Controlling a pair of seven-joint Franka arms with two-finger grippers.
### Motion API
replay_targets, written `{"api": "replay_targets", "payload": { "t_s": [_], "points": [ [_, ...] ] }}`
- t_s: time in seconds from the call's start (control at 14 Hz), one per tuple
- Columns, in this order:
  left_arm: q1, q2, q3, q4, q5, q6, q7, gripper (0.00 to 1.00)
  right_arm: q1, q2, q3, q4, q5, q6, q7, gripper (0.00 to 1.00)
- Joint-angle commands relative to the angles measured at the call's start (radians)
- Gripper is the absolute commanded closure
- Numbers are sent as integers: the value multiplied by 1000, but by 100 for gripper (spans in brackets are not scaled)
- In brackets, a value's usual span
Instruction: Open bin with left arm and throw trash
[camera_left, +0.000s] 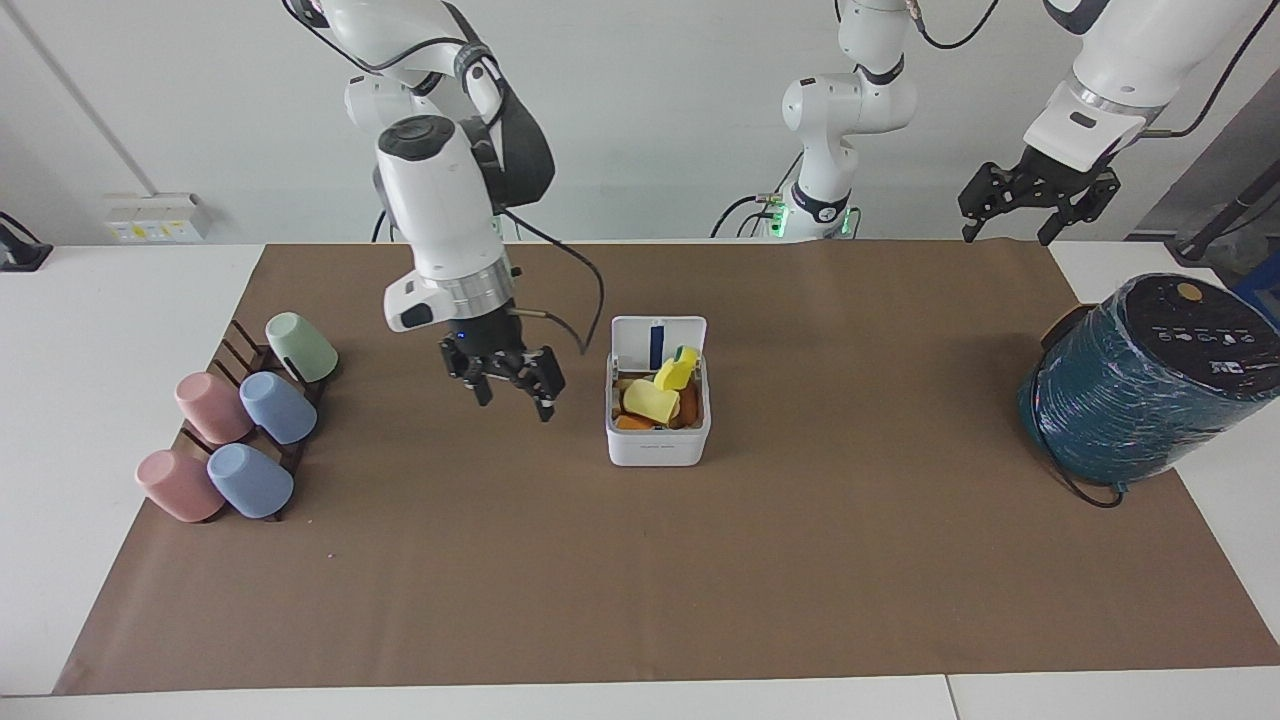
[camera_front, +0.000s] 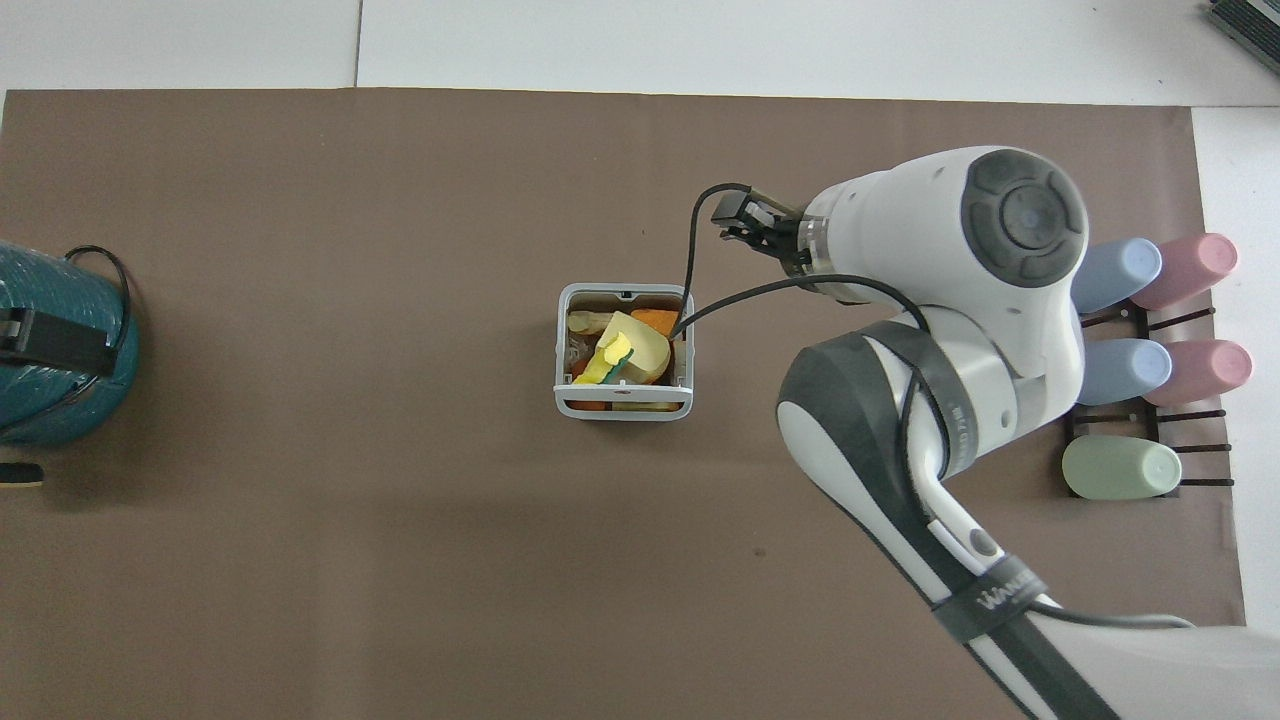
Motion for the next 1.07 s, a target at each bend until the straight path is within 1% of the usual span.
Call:
{"api": "replay_targets", "payload": {
  "t_s": [0.0, 0.07, 0.21, 0.43, 0.5, 0.57, 0.71, 0.79, 0.93, 1.0],
  "points": [
    [-13, -22, 9, -21, 19, -1, 1, 0, -89, -48, 12, 16, -31, -92, -201, 0],
    [-11, -22, 11, -21, 19, -1, 1, 0, -106, -55, 11, 40, -32, -150, -245, 0],
    [-10, -22, 11, -22, 19, -6, 1, 0, -126, -75, 8, 80, -32, -258, -266, 0],
    [-10, -22, 11, -21, 19, -3, 1, 0, -155, -144, 8, 83, -31, -359, -277, 0],
    [-10, -20, 9, -21, 19, -3, 1, 0, -147, -158, -11, 85, -25, -391, -295, 0],
    [-10, -22, 9, -21, 19, -3, 1, 0, -117, -176, -61, 96, -20, -434, -313, 0],
    [-10, -22, 11, -21, 19, -3, 1, 0, 1, -202, -212, 119, -6, -508, -355, 0],
    [-10, -22, 11, -21, 19, -3, -1, 0, 29, -230, -257, 117, 3, -533, -390, 0],
    [-10, -22, 11, -21, 19, -5, 3, 0, 35, -267, -310, 119, 5, -606, -474, 0],
    [-11, -20, 11, -21, 19, -3, 4, 0, 37, -275, -311, 120, 3, -626, -497, 0]
  ]
}}
